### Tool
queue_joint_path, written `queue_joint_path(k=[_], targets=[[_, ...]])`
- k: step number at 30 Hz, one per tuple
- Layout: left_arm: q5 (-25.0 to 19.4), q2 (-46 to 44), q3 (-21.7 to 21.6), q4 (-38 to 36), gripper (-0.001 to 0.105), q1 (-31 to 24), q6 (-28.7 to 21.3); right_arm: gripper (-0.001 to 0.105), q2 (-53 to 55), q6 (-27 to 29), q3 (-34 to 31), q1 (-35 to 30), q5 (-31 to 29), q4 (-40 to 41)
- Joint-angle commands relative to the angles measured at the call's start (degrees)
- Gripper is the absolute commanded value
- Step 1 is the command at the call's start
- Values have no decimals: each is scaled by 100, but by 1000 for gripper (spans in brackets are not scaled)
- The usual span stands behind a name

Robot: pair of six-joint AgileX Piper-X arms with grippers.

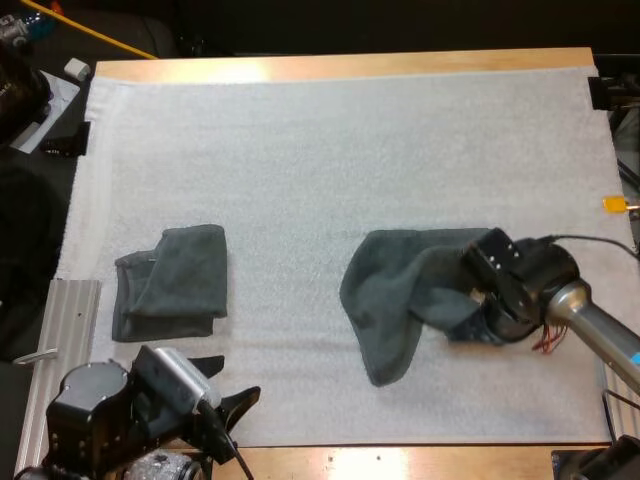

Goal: Pick towel from pile, fold and stack

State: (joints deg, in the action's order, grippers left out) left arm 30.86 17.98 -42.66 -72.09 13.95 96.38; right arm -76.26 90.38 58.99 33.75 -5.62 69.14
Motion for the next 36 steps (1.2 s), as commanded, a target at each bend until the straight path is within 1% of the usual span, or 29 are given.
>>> queue_joint_path(k=[1, 6, 7, 8, 11, 15, 21, 24, 28, 31, 32, 35, 36], targets=[[140, 266, 25, 226, 60, 83, -4, 0, 82, -130, -350, 94, -36, -37], [244, 947, 23, 356, 60, 387, -35, 0, 172, -310, -680, 63, -5, -263], [255, 1098, 18, 393, 60, 486, -35, 0, 183, -328, -699, 54, -4, -285], [236, 982, 7, 342, 60, 420, -71, 0, 155, -234, -626, 71, -10, -228], [248, 1304, 17, 431, 61, 666, -216, 0, 176, -235, -629, 74, -1, -225], [221, 1815, 24, 608, 60, 1131, -255, 0, 194, -254, -663, 77, 10, -239], [95, 2599, 29, 1020, 60, 1989, -140, 0, 216, -290, -724, 81, 29, -271], [-85, 2982, 31, 1273, 60, 2402, -34, 0, 238, -303, -749, 74, 27, -277], [-623, 3529, 39, 1748, 60, 2932, 227, 0, 264, -326, -771, 78, 30, -319], [-910, 3936, 38, 2083, 60, 3199, 382, 0, 271, -346, -781, 84, 45, -325], [-965, 4074, 36, 2203, 60, 3255, 415, 0, 259, -347, -776, 88, 39, -315], [-735, 3940, 23, 2023, 61, 3224, 255, 1, 258, -284, -774, 75, 6, -369], [-822, 4111, 20, 2218, 60, 3438, 263, 1, 273, -292, -788, 71, 1, -384]])
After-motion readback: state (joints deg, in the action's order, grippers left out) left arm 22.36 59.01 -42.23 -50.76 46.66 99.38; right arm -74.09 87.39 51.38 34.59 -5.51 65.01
